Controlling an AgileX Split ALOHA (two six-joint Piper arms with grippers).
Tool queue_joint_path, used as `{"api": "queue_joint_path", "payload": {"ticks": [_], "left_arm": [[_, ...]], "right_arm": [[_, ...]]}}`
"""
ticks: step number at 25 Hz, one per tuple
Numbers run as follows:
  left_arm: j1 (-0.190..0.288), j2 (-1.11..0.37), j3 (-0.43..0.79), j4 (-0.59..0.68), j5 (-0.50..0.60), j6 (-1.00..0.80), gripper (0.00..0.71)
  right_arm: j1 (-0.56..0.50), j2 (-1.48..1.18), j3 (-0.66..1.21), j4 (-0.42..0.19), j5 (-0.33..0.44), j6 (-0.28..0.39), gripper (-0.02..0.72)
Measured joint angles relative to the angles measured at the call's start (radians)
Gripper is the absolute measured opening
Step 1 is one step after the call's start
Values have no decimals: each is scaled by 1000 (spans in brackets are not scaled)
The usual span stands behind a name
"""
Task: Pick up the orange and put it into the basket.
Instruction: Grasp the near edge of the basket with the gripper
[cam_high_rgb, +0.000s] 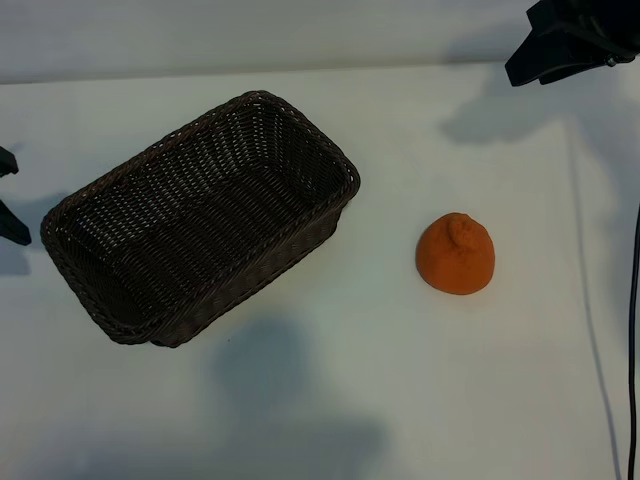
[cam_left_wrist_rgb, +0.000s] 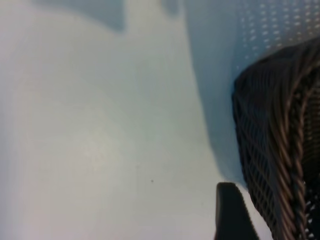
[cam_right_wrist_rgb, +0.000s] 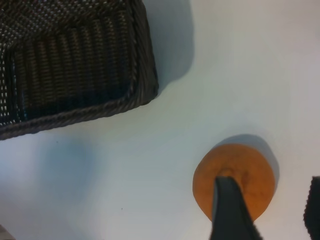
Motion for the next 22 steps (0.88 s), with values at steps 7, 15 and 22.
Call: {"api": "queue_joint_path", "payload": {"ticks": [7,15,22], "left_arm": [[0,51,0,-25,-42,-2,432],[0,115,0,-152,-50,108,432],[0,116,0,-174,-58,121,432]], "right_arm": [[0,0,0,0,0,0,377],[0,0,0,0,0,0,377],[0,0,0,0,-4,0,377]]}}
